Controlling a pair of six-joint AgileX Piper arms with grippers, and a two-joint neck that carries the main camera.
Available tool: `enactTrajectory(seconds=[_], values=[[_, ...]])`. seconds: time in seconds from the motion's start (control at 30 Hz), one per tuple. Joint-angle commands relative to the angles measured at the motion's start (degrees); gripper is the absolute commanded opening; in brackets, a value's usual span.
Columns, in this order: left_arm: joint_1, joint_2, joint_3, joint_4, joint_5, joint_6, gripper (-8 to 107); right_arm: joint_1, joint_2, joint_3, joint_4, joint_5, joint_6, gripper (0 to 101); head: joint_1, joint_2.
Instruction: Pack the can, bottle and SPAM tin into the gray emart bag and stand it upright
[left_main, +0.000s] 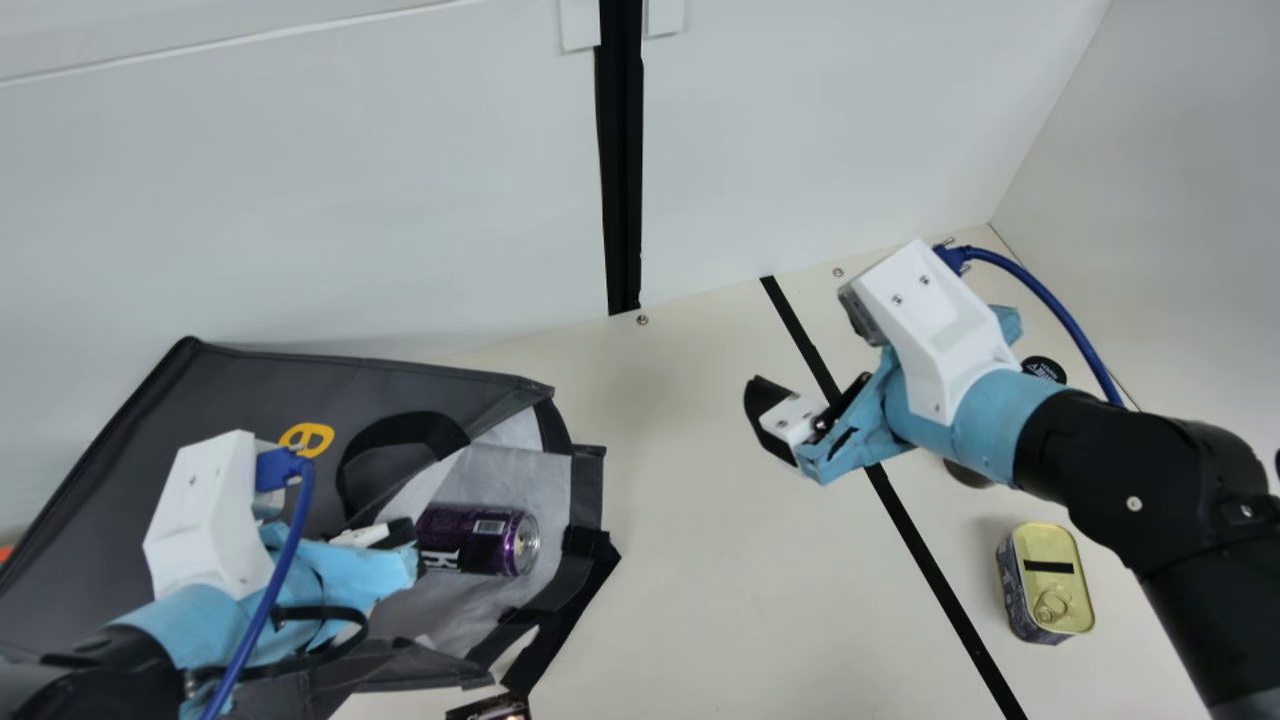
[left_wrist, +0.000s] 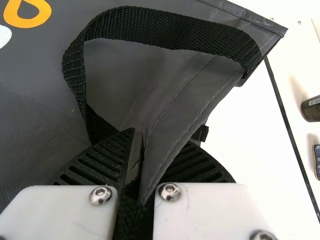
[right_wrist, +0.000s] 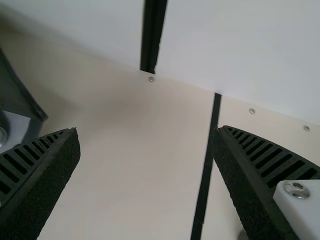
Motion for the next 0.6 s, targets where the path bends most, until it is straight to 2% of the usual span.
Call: enactTrajectory(seconds=[0.0,0.57], values=[[0.0,0.0,0.0,0.0,0.0,0.0,-8,-0.4,-0.3,-0.2,-4.1,0.4,2.6,95,-1.3,-0.1],[0.0,0.0,0.0,0.0,0.0,0.0,-8,-0.8,-3.2,-3.3,-24.6,5.5,19.6,95,-1.3,-0.1]])
